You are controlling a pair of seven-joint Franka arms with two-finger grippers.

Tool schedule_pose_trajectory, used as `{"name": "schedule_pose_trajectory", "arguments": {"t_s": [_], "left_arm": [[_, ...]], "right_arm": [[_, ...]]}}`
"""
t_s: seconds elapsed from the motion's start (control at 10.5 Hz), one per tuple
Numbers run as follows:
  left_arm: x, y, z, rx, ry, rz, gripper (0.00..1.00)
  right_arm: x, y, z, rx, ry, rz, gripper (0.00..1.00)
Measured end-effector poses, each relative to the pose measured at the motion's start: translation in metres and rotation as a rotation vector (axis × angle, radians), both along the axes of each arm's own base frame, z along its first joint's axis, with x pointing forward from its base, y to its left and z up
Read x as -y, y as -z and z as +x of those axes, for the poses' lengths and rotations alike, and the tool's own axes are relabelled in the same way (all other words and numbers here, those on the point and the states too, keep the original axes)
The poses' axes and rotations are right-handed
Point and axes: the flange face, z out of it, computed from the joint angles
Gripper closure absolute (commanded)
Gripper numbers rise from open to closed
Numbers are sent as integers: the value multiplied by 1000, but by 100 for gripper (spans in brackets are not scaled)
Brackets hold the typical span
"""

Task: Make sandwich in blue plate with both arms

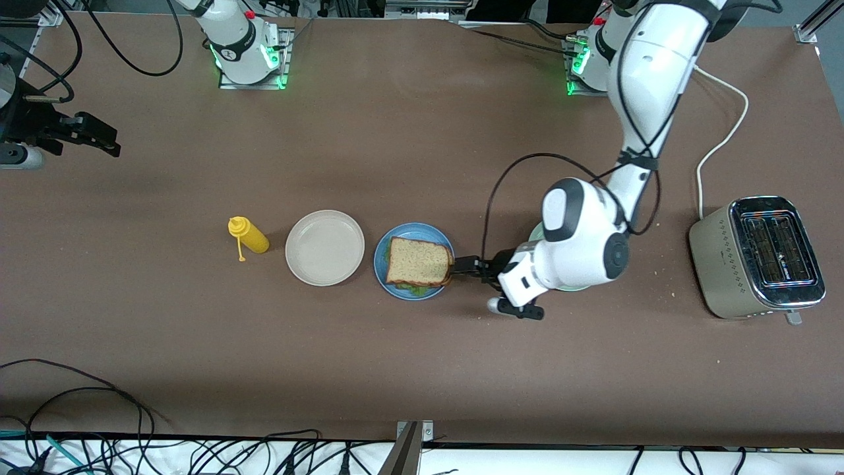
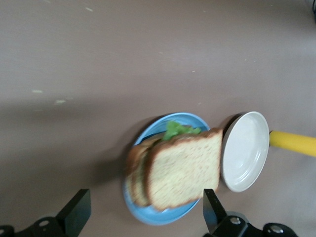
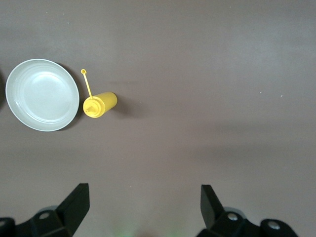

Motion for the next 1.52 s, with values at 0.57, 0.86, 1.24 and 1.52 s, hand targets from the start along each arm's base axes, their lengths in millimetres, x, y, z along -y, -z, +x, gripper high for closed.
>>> {"name": "schedule_pose_trajectory", "arguments": {"t_s": [0.57, 0.86, 1.24, 1.52], "left_arm": [[-182, -151, 12, 127, -57, 141, 0], [-215, -206, -32, 182, -19, 305, 0], [-232, -286, -96, 182, 72, 472, 0], [-245, -320, -126, 168, 96, 570, 0]], "right_arm": [[1, 1, 1, -2, 2, 0, 0], [1, 1, 2, -2, 2, 0, 0], [1, 2, 2, -3, 2, 0, 0], [1, 1, 2, -3, 2, 0, 0]]}}
